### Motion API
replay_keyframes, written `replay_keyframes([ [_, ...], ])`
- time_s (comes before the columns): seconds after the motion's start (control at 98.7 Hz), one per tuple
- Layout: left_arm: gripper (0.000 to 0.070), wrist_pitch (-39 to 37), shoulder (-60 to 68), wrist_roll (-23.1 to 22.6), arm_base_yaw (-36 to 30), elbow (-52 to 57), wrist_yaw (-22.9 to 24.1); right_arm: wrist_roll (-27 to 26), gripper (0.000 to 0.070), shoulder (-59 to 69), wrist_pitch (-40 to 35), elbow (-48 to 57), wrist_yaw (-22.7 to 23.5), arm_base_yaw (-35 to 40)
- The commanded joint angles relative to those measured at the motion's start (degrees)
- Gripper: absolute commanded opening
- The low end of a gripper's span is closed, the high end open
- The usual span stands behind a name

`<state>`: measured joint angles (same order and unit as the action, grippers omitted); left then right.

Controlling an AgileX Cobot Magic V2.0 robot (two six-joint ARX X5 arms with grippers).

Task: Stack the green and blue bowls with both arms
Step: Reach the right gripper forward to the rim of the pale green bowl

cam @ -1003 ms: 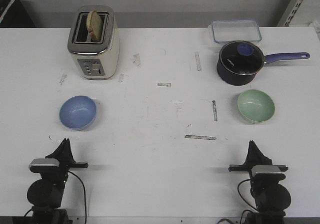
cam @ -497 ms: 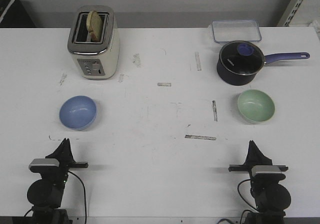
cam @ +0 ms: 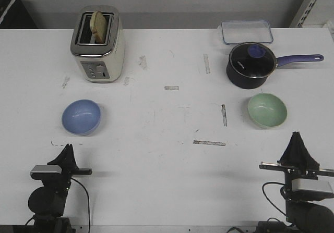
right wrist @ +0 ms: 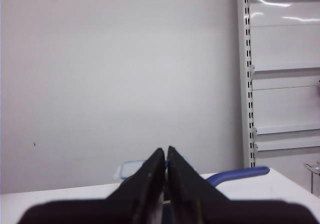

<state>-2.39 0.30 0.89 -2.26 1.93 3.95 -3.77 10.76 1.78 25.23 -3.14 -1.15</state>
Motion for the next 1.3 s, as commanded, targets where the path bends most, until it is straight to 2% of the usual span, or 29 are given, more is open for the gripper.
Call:
replay_keyframes([
  [0.0,0.0001,-0.6,-0.1,0.1,0.0,-1.2,-0.1,1.0,0.0000,6.7,-5.4,7.8,0.0,0.0],
  [0.091,0.0001,-0.6,-0.1,0.1,0.0,-1.2,-0.1,1.0,0.0003,15.3,-12.8,17.4,-0.1,0.0],
  [0.193,0.0001,-0.6,-0.1,0.1,0.0,-1.2,-0.1,0.6,0.0041,24.6,-21.6,26.8,-0.1,0.0],
  [0.334,0.0001,-0.6,-0.1,0.1,0.0,-1.2,-0.1,1.6,0.0287,36.0,-30.9,35.8,0.0,-2.1],
  [0.476,0.0001,-0.6,-0.1,0.1,0.0,-1.2,-0.1,3.5,0.0454,44.7,-35.1,39.4,0.5,-7.1],
  [0.557,0.0001,-0.6,-0.1,0.1,0.0,-1.2,-0.1,4.6,0.0524,48.3,-35.2,39.4,2.9,-10.5],
  [0.649,0.0001,-0.6,-0.1,0.2,0.0,-1.2,-0.4,5.5,0.0554,52.5,-35.3,39.4,7.0,-14.4],
  [0.861,0.0001,-0.6,-0.1,0.2,0.0,-1.2,-0.5,8.0,0.0555,62.5,-34.4,39.4,15.9,-20.7],
  [1.287,0.0001,-0.6,-0.1,0.2,0.0,-1.2,-0.5,8.8,0.0535,78.7,-30.3,39.4,16.5,-21.3],
])
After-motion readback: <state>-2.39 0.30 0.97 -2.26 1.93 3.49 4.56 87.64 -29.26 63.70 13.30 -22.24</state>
